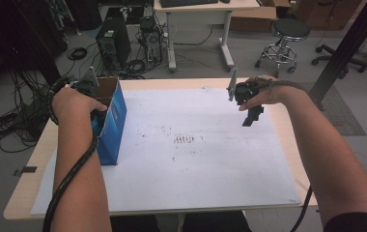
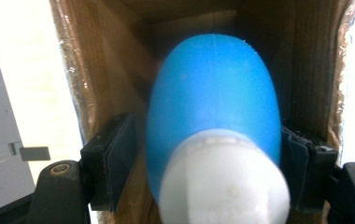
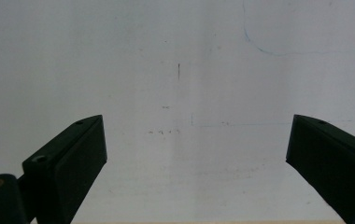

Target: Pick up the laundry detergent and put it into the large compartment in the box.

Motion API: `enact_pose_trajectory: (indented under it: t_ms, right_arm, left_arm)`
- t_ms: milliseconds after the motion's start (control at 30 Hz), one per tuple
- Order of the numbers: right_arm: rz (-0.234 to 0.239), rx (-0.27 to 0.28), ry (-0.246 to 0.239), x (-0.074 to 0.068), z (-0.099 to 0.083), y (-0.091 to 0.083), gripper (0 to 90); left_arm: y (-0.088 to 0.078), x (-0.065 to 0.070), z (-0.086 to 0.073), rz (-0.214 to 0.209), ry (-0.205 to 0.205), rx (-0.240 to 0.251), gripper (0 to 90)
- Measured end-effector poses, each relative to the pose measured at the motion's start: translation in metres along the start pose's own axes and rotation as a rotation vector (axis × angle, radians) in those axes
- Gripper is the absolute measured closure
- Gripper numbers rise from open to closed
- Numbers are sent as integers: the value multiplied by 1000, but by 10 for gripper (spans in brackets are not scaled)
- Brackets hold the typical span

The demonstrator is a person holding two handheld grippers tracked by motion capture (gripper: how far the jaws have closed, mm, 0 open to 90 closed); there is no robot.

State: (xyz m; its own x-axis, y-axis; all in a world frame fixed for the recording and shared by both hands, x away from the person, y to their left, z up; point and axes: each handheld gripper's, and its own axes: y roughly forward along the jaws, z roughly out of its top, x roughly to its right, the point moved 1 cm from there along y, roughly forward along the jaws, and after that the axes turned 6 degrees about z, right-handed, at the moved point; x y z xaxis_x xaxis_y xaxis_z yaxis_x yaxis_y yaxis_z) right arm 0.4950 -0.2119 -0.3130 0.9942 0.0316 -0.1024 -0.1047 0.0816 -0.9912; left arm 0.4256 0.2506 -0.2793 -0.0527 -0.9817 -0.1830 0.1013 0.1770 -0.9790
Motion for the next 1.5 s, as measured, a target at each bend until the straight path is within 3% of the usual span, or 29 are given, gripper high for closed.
enact_pose_trajectory:
  t_ms: [667,1233,1500]
  right_arm:
    - [-8,7,5,-4,-3,-4,49]
    - [-10,16,4,-5,-5,-5,49]
    - [-12,18,5,-5,-5,-6,50]
  left_arm:
    - [-10,2,-3,27,-7,1,222]
    - [-25,-2,-5,48,-19,15,122]
    - [-37,0,-5,43,61,56,67]
